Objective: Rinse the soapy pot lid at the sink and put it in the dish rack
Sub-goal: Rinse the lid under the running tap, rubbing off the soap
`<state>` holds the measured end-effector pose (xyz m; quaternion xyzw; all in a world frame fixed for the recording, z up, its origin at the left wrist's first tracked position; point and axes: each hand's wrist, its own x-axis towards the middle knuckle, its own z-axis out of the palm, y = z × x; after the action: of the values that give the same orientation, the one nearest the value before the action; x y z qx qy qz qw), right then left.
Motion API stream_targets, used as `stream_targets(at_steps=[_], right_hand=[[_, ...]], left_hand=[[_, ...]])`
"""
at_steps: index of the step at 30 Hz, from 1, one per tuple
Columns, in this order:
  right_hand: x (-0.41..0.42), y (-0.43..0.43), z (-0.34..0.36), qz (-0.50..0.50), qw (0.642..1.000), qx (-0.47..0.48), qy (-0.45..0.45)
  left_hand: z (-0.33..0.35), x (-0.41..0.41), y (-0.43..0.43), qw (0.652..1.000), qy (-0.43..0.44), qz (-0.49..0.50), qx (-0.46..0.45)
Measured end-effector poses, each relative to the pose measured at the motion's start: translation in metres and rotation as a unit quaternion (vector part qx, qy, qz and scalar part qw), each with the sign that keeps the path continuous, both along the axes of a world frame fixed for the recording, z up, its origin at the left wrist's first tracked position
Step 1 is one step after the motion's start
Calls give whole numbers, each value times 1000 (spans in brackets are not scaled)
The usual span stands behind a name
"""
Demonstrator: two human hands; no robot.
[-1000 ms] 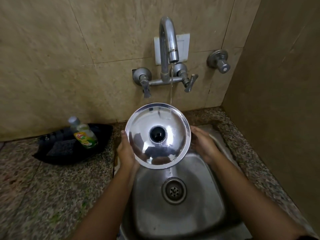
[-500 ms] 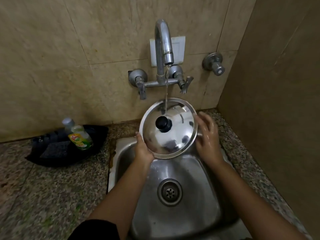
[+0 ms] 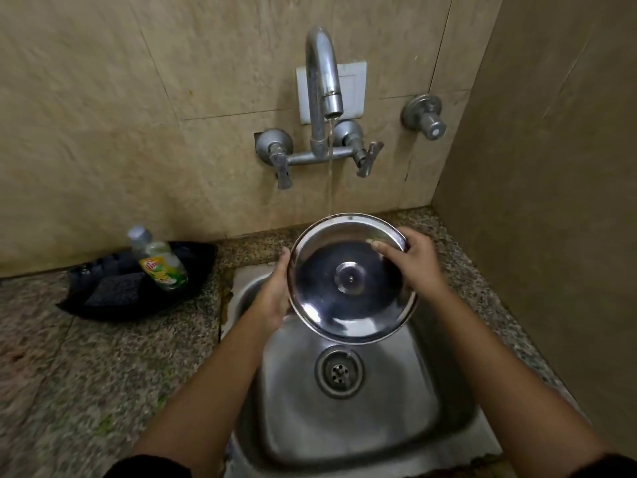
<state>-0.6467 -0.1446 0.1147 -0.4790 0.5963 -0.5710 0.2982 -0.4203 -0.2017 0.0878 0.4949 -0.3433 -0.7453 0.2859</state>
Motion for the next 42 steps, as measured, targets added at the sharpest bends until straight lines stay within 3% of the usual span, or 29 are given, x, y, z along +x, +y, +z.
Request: stream_targets(at_steps=[3,6,11,16,20,24,29,35,39,42], right_hand=[[-3,-3,-8,8,993,81,-90],[-5,-7,-16,18,985,136,-106],[6,-17,-8,14,990,127,-57],[19,-22,-1,21,993,97,-71],[15,-15,-14,27,994,75,74],[19,-7,-19,56,966,8,253],[14,-2,-19,69,875,-86,471],[3,2,-8,72,803,-197,558],[5,11,16,125,838,-228,480],[20,15,32,178,935,-129,278]], left_hand=[[2,7,0,997,3,29,-66],[2,10,0,993,15,54,-101],[-1,14,2,987,49,105,-114],[1,24,2,971,86,185,-126],[1,41,-10,950,93,263,-138],[4,44,-20,947,77,281,-137],[8,31,-19,958,69,259,-103],[17,28,-25,974,89,199,-53],[14,30,-17,990,82,112,1],[3,35,-8,981,129,146,15]])
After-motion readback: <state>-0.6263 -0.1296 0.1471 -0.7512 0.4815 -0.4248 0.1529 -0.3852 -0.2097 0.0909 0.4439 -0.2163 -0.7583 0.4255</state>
